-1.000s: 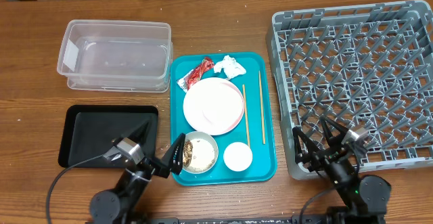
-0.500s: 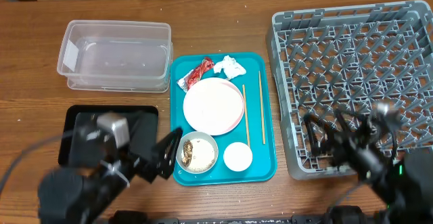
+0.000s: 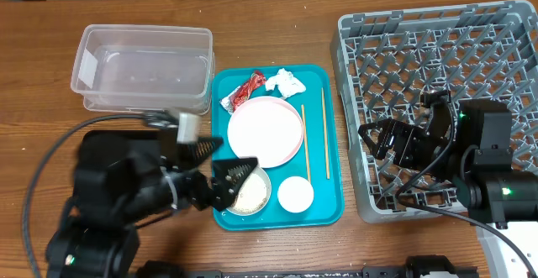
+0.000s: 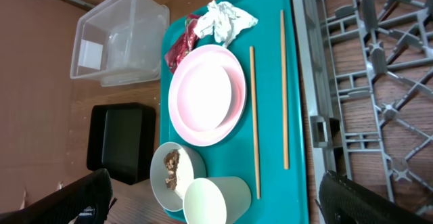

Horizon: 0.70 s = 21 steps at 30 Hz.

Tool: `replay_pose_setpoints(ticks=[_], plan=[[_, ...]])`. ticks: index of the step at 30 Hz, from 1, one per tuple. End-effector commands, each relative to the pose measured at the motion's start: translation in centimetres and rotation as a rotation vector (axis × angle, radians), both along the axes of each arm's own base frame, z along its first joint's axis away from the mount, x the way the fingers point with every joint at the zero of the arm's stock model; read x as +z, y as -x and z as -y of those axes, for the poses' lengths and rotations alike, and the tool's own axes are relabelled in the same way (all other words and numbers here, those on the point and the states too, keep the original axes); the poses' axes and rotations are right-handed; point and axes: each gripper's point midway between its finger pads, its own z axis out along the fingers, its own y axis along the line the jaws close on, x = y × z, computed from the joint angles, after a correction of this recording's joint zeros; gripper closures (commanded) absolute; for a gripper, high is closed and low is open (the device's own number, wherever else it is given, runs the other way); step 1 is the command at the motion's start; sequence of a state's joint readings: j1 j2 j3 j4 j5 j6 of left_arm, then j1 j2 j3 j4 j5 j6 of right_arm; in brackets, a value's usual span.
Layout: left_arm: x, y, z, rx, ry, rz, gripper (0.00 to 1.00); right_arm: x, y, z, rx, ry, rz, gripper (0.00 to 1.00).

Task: Sort waste into correct bins and load items into the dishwasher
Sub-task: 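Reach the left gripper to the white cup and grasp it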

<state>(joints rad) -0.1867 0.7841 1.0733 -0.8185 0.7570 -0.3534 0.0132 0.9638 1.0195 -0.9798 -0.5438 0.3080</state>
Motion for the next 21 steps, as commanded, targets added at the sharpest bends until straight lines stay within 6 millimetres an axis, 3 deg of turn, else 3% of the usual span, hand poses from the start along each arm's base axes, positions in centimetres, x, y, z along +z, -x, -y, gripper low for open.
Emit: replay_pose_setpoints(ticks=[1, 3, 5, 12, 17, 21], plan=[[-3.7, -0.1, 0.5, 0.004, -0.179, -0.072, 0.07, 3.0, -0.4, -0.4, 0.03, -0.015, 0.119, 0.0], [-6.7, 0.1, 1.0, 0.006, -0.327, -0.129, 0.15, 4.0, -0.9, -0.5, 0.005, -0.05, 0.146, 0.0], [-8.5, 0.3, 2.2, -0.014, -0.421, -0.151, 0.18, 4.5, -1.2, -0.6, -0.023, -0.089, 0.143, 0.0], [-15.3, 0.2, 5.8, 0.037, -0.756, -0.186, 0.19, 5.5, -0.8, -1.2, 0.015, -0.11, 0.183, 0.0], [-18.6, 0.4, 6.8, 0.066, -0.828, -0.28, 0.23, 6.1, -0.1, -1.1, 0.035, -0.089, 0.227, 0.0], [-19.0, 0.1, 6.7, 0.079, -0.836, -0.296, 0.29, 6.0, 0.2, -1.1, 0.043, -0.08, 0.226, 0.0]])
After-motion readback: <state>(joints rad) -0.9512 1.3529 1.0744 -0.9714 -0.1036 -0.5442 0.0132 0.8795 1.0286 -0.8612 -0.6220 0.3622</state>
